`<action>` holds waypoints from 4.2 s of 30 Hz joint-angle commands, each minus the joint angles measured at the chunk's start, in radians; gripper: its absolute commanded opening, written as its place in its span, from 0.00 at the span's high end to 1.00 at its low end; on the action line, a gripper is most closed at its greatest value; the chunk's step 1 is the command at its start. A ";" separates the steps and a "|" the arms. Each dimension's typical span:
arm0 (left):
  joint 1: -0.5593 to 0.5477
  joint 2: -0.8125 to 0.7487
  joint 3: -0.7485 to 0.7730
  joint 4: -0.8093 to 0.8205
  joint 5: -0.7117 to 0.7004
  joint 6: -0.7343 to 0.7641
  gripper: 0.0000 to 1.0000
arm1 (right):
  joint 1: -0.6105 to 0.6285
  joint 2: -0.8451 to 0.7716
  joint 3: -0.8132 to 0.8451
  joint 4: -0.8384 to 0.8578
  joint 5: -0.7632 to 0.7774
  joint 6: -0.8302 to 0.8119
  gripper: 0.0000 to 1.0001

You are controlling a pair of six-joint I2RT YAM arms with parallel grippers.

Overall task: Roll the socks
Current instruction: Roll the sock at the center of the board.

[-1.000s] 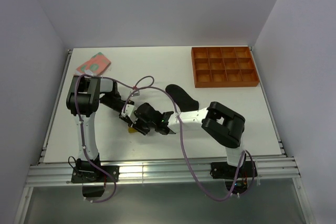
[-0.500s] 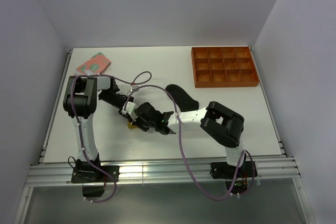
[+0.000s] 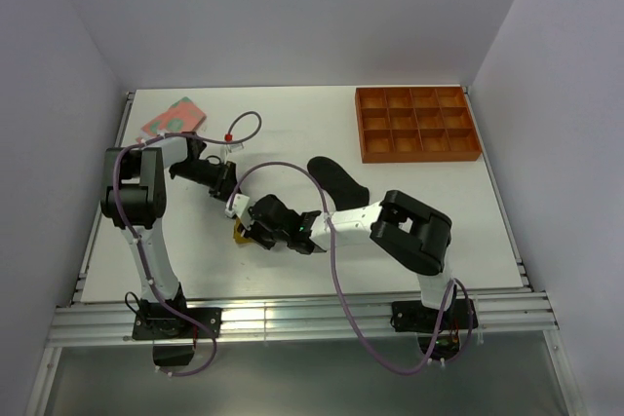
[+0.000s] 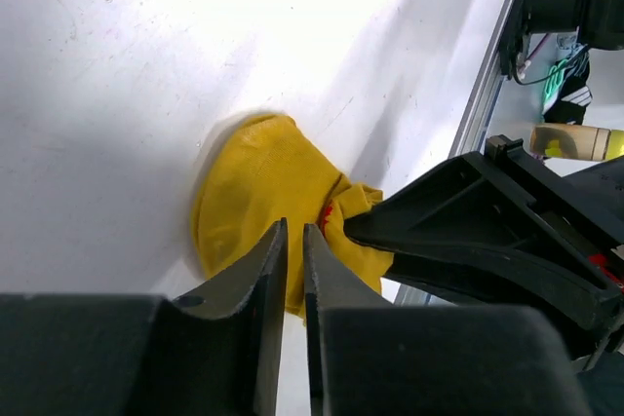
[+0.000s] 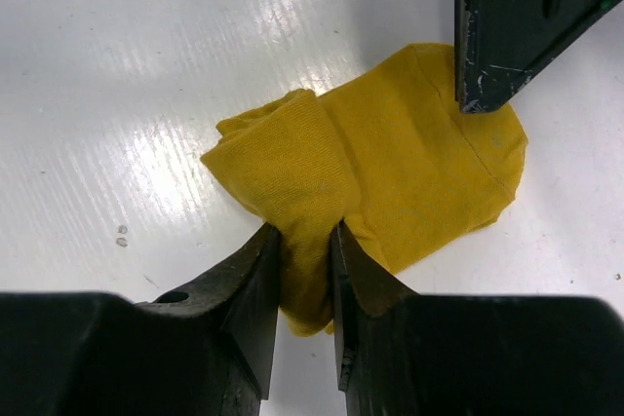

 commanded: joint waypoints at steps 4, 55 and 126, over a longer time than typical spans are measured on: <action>-0.001 -0.031 -0.011 0.093 -0.042 -0.035 0.82 | 0.010 0.032 -0.026 -0.101 -0.032 0.032 0.78; -0.031 -0.088 -0.046 0.142 -0.343 -0.096 0.56 | 0.003 0.078 0.015 -0.159 -0.001 0.070 0.82; -0.070 -0.052 0.061 0.314 -0.377 -0.300 1.00 | -0.036 -0.020 0.034 -0.318 0.034 0.046 0.88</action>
